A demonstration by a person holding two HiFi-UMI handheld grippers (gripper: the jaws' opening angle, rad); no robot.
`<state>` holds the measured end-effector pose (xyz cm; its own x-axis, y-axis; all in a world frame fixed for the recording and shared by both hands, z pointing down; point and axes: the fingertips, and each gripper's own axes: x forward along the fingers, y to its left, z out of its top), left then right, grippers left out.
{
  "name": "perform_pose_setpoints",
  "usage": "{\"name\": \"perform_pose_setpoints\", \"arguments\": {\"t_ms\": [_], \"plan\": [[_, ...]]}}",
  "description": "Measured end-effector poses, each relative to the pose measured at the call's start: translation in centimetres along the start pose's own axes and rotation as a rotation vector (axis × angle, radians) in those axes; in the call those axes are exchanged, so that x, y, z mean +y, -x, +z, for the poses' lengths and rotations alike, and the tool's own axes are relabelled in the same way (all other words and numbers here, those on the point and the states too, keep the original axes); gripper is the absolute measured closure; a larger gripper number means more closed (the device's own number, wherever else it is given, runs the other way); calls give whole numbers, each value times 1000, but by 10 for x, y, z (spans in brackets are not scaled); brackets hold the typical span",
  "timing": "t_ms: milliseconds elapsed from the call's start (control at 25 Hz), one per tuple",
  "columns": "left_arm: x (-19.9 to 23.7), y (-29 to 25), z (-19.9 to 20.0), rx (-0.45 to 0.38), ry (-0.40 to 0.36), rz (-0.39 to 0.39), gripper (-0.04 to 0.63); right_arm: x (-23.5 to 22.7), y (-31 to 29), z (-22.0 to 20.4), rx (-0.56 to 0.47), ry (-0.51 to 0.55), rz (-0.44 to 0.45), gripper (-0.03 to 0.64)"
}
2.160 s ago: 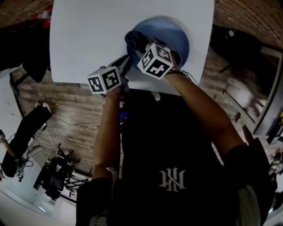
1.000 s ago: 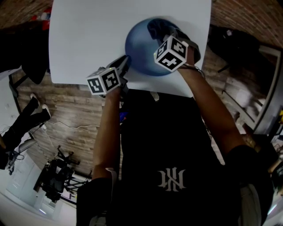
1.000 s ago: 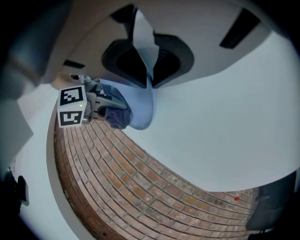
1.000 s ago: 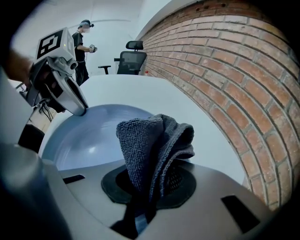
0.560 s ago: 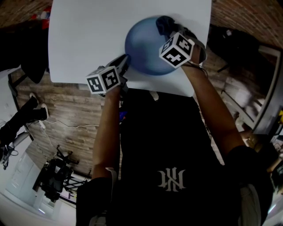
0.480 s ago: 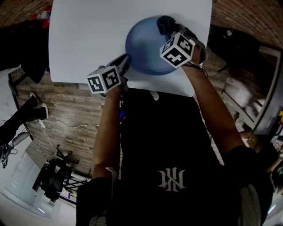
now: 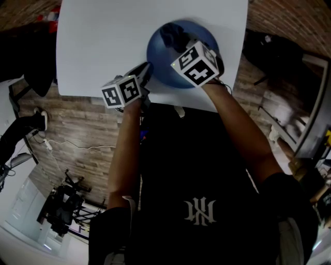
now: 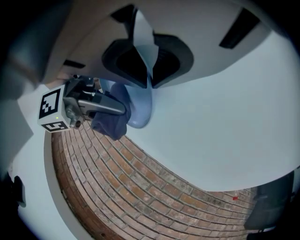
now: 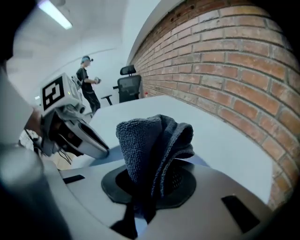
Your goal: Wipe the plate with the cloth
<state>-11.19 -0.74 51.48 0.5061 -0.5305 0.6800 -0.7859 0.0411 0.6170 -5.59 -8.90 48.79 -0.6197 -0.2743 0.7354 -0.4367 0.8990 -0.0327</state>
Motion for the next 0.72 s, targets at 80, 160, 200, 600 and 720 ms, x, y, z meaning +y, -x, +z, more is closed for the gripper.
{"name": "perform_pose_setpoints", "arguments": {"t_ms": [80,160,200,600,720], "plan": [[0,-1,0,-1,2,2,554,27,-11,-2,-15,-102,109,545],[0,-1,0,-3,3,5,554,46,-21,-8,3,-165,179,545],[-1,0,1,-4,4,6,554,51,-25,-11,17,-172,194,545],[0,2,2,-15,8,14,557,70,-41,-12,72,-152,235,545],[-1,1,2,-13,8,16,557,67,-38,-17,77,-111,218,545]]}}
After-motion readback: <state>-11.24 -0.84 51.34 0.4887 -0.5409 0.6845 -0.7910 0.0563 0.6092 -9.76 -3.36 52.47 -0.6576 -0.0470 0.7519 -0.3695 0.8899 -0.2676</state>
